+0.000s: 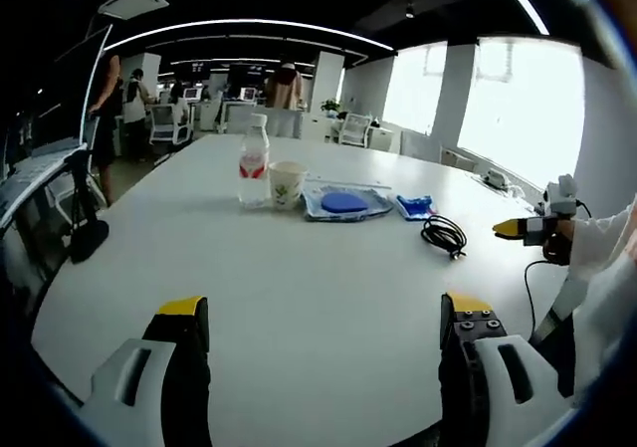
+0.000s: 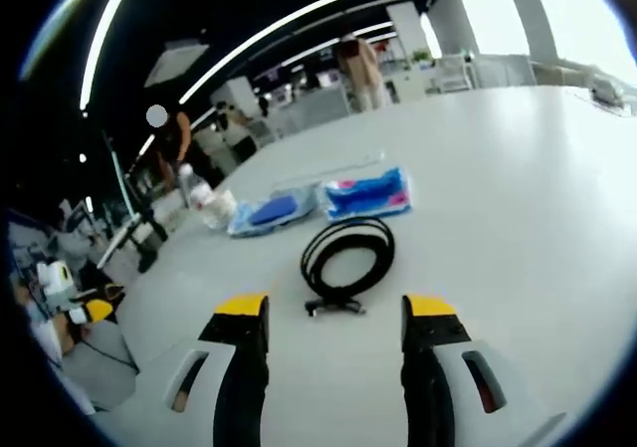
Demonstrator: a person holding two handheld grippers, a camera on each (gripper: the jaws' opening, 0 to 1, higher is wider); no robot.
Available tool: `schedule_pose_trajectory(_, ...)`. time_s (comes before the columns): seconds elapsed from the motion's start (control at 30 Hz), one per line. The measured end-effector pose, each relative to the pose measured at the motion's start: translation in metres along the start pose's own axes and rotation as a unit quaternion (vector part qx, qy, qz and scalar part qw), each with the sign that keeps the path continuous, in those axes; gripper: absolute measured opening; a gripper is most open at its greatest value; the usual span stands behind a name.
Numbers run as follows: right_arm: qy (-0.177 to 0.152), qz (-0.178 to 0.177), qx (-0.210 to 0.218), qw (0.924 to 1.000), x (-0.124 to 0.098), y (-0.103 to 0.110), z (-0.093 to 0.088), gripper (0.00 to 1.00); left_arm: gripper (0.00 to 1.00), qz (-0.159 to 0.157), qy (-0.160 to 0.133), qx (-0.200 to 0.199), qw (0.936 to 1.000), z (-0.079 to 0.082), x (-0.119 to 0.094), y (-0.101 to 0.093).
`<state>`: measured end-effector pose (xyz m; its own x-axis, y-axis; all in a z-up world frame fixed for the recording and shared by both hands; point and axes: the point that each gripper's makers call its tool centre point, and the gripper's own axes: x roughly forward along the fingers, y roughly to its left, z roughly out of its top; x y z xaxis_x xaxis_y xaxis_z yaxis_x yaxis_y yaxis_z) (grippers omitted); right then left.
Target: Arrange the tabletop items into an orderly group along one side of the table until the central work area is clear of visible clutter.
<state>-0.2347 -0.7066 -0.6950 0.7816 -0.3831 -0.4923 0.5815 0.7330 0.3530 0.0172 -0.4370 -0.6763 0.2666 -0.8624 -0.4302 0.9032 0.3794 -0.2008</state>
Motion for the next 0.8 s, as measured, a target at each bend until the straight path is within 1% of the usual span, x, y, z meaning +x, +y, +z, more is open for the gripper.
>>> schedule_pose_trajectory(0.1, -0.005, -0.009, 0.003, 0.9999, -0.008, 0.000, -0.004, 0.52, 0.99, -0.005, -0.003, 0.002, 1.0000, 0.001, 0.001, -0.004)
schedule_pose_trajectory(0.2, -0.012, -0.018, -0.001, 0.9998, -0.018, 0.001, -0.007, 0.52, 0.98, -0.013, 0.004, 0.016, 0.9998, -0.001, 0.003, -0.008)
schedule_pose_trajectory(0.3, -0.019, -0.025, -0.003, 0.9995, -0.027, 0.003, -0.010, 0.52, 0.98, -0.024, 0.007, 0.017, 0.9995, -0.003, 0.005, -0.012)
schedule_pose_trajectory(0.4, -0.025, -0.033, -0.002, 0.9991, -0.035, 0.005, -0.015, 0.52, 0.97, -0.028, 0.011, 0.028, 0.9992, -0.005, 0.007, -0.013)
schedule_pose_trajectory(0.57, -0.031, -0.041, -0.009, 0.9986, -0.044, 0.014, -0.022, 0.53, 0.96, -0.030, 0.013, 0.038, 0.9987, -0.005, 0.009, -0.010)
schedule_pose_trajectory(0.8, -0.036, -0.041, -0.029, 0.9981, -0.055, 0.030, -0.029, 0.53, 0.98, -0.021, 0.012, 0.072, 0.9971, -0.005, 0.011, 0.000)
